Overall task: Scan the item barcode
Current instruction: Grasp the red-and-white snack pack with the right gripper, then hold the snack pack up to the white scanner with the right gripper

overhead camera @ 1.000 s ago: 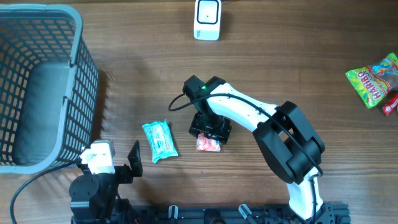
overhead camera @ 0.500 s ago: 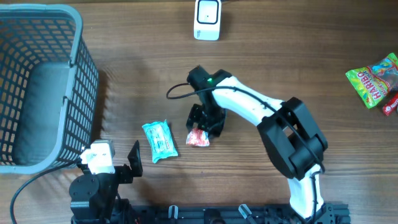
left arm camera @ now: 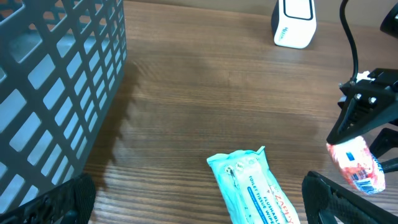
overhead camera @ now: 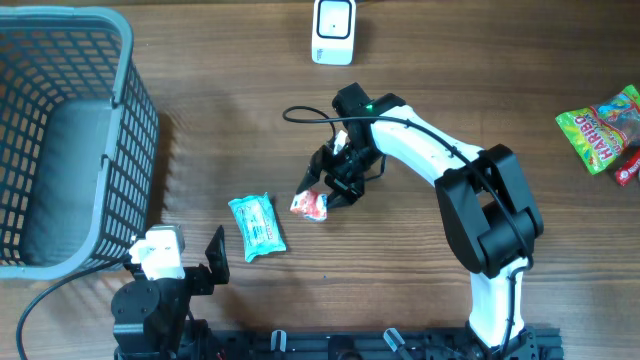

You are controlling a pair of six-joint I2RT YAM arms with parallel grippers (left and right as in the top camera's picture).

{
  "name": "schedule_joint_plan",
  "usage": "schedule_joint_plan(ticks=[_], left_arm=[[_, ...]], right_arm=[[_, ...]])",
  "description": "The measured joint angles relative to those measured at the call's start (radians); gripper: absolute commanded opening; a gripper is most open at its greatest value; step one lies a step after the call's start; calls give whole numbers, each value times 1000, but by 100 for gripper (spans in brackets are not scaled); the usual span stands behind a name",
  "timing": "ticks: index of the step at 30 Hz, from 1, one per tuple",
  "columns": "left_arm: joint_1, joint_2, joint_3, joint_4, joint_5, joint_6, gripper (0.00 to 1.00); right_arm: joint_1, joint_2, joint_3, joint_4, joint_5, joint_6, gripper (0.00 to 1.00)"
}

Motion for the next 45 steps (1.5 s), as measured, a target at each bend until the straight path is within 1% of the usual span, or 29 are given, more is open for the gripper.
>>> schedule_joint_plan(ticks=[4,7,11,15,16,17,18,19,20,23,26,28,31,35,40,43,45], left_arm=[[0,0,0,0,0,0,100],[0,0,0,0,0,0,100],[0,0,0,0,0,0,100],[0,0,0,0,0,0,100],[0,0,0,0,0,0,100],[0,0,0,0,0,0,100],[0,0,0,0,0,0,100],[0,0,0,0,0,0,100],[0,0,0,0,0,0,100],[0,0,0,0,0,0,100],[0,0,0,0,0,0,100],[0,0,0,0,0,0,100],[0,0,0,0,0,0,100],[0,0,0,0,0,0,100],[0,0,0,0,0,0,100],[0,0,0,0,0,0,100],[0,0,0,0,0,0,100]], right_arm=[[0,0,0,13,-164,-56,58],[-8,0,0,81,-263,-31,59],[-50,0,6,321,-372,145,61],[-72,0,8,475,-457,343,61],[-71,0,8,503,-465,373,61],[-71,0,8,530,-475,398,61],[-71,0,8,551,-483,417,56],[-71,0,8,582,-484,426,52],[-71,0,8,607,-481,423,51],[-71,0,10,788,-456,385,52],[-71,0,11,957,-419,338,49],[-71,0,11,1013,-357,284,47],[-71,0,11,1019,-200,196,47],[-71,0,11,1005,92,82,47],[-71,0,11,945,537,-58,47],[-71,0,11,951,774,-130,47],[-71,0,11,1005,892,-178,47]])
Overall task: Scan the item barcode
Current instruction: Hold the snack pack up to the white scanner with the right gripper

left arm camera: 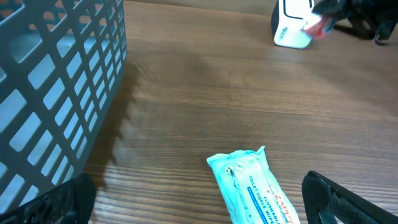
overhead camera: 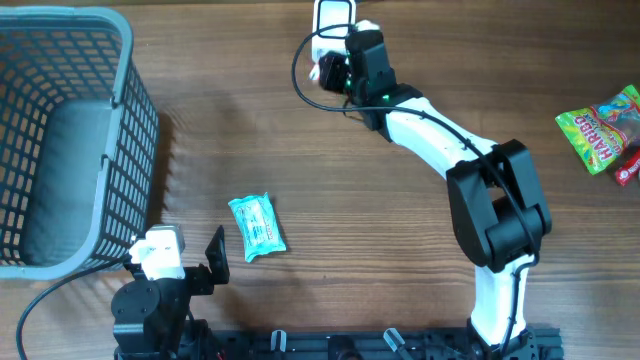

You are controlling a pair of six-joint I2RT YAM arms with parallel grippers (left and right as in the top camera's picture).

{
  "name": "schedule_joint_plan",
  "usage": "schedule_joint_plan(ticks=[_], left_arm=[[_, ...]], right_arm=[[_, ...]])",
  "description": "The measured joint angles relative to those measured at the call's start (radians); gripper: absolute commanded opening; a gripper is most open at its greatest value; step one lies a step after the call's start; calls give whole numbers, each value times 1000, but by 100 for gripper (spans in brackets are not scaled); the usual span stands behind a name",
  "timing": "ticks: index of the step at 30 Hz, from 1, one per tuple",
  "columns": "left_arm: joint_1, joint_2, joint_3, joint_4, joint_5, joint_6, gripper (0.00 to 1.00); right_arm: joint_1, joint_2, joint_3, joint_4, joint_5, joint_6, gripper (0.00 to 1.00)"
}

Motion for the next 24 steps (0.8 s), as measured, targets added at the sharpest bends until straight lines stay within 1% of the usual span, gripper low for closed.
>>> schedule_joint_plan(ticks=[2,4,8,11,12,16,20,24], left_arm=[[0,0,0,0,0,0,100],[0,0,0,0,0,0,100],[0,0,0,0,0,0,100],[0,0,0,0,0,0,100],[0,0,0,0,0,0,100],[0,0,0,0,0,0,100],[0,0,0,0,0,0,100],[0,0,0,0,0,0,100]], right_arm=[[0,0,0,86,111,-60,47],[0,0,0,183,182,-109,47],[0,2,0,337,250,-151,47],[0,24,2,482,272,-156,47],[0,30,2,505,275,-156,47],[-1,115,62,522,278,-155,47],[-1,242,198,449,272,-153,47],[-1,296,274,421,268,-151,47]])
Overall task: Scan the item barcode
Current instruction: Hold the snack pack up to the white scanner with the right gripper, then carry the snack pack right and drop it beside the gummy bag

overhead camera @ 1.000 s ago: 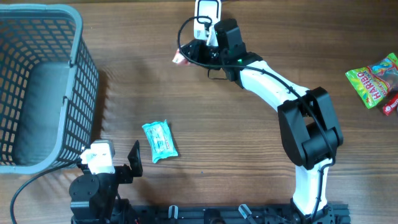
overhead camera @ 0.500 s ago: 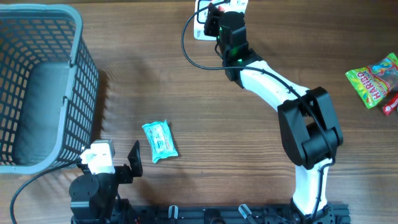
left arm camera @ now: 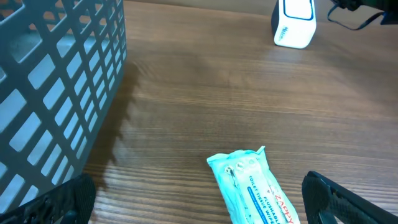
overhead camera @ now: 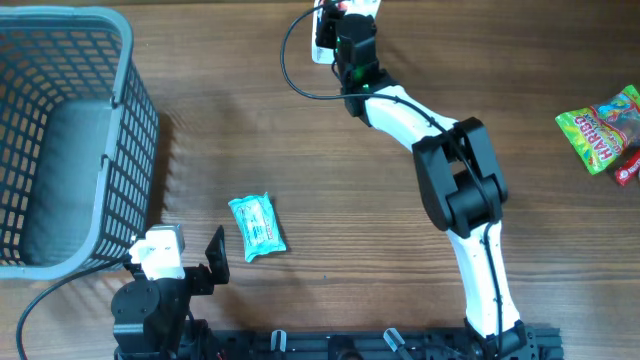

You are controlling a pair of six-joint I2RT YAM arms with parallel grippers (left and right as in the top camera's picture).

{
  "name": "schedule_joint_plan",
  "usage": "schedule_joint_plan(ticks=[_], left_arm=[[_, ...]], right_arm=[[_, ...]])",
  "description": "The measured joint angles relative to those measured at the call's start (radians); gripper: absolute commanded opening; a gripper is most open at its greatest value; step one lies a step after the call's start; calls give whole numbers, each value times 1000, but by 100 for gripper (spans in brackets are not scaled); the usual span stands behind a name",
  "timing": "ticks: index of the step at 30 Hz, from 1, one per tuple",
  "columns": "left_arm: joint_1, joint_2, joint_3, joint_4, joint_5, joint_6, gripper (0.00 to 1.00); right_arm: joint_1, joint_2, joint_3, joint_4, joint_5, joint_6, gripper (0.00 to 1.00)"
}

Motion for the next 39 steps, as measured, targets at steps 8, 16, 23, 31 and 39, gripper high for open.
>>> schedule_joint_plan(ticks=[8,16,23,31,39], left_arm=[[0,0,0,0,0,0,100],[0,0,0,0,0,0,100],[0,0,0,0,0,0,100],[0,0,0,0,0,0,100],[0,0,0,0,0,0,100]], right_arm=[[0,15,18,-42,0,9,47],[1,10,66,-282,42,26,47],[-46,-275,68,-906,322,27,47],[-406,-400,7,-1138,485,58,48],[-814,-183,-48,-943,125,18,95]])
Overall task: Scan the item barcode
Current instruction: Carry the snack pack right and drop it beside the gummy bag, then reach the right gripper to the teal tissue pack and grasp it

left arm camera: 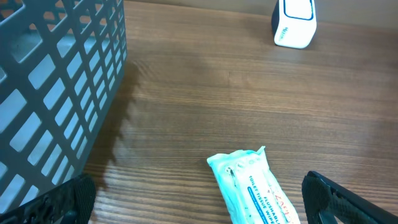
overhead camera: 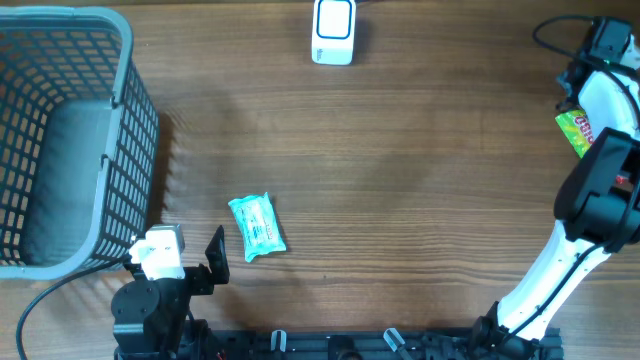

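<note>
The white barcode scanner (overhead camera: pixel 332 30) stands at the table's far edge, also seen in the left wrist view as the scanner (left arm camera: pixel 294 23). A teal tissue pack (overhead camera: pixel 257 227) lies flat near the front left; the pack (left arm camera: pixel 255 186) lies between my left gripper's (left arm camera: pixel 199 211) wide-apart fingers (left arm camera: pixel 339 199). My left gripper (overhead camera: pixel 185 262) rests open at the front left. The right gripper (overhead camera: pixel 603 38) is at the far right edge; its jaws cannot be made out. The small red-and-white packet is out of view.
A grey mesh basket (overhead camera: pixel 60 140) fills the left side, and the basket wall (left arm camera: pixel 56 93) stands close on the left of the wrist view. A green candy bag (overhead camera: pixel 573 130) shows partly under the right arm (overhead camera: pixel 600 180) at the right edge.
The right arm has gone from the scanner at the far middle to the far right edge by the candy bag. The scanner now stands uncovered. The left arm and tissue pack are unmoved.
The right gripper was shut on a small red-and-white packet mid-table, right of the tissue pack. Then it held the packet up against the scanner, then stood over the scanner. Now it is at the far right edge, and the packet cannot be seen.
</note>
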You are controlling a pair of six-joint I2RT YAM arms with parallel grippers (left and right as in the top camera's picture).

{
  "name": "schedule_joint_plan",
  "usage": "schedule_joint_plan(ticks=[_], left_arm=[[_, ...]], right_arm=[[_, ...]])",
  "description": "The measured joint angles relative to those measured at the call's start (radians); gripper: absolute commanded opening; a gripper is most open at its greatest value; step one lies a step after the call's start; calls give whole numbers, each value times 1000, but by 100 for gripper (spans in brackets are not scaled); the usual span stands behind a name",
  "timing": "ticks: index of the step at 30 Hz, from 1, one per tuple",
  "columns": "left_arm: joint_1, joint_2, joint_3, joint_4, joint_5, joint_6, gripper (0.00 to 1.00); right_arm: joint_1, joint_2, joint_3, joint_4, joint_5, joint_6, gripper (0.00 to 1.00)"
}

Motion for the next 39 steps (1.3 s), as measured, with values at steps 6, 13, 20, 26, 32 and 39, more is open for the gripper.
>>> schedule_joint_plan(ticks=[6,13,20,26,32,39], left_arm=[[0,0,0,0,0,0,100],[0,0,0,0,0,0,100],[0,0,0,0,0,0,100],[0,0,0,0,0,0,100],[0,0,0,0,-2,0,100],[0,0,0,1,-3,0,100]], right_arm=[[37,33,13,-24,-106,-15,100],[261,-298,76,-414,-562,-15,100],[687,-241,-95,-558,-851,-254,100],[970,-232,-251,-326,-887,-298,100],[1188,-227,-290,-61,-894,-184,100],[1244,-137,-289,-79,-804,-66,100]])
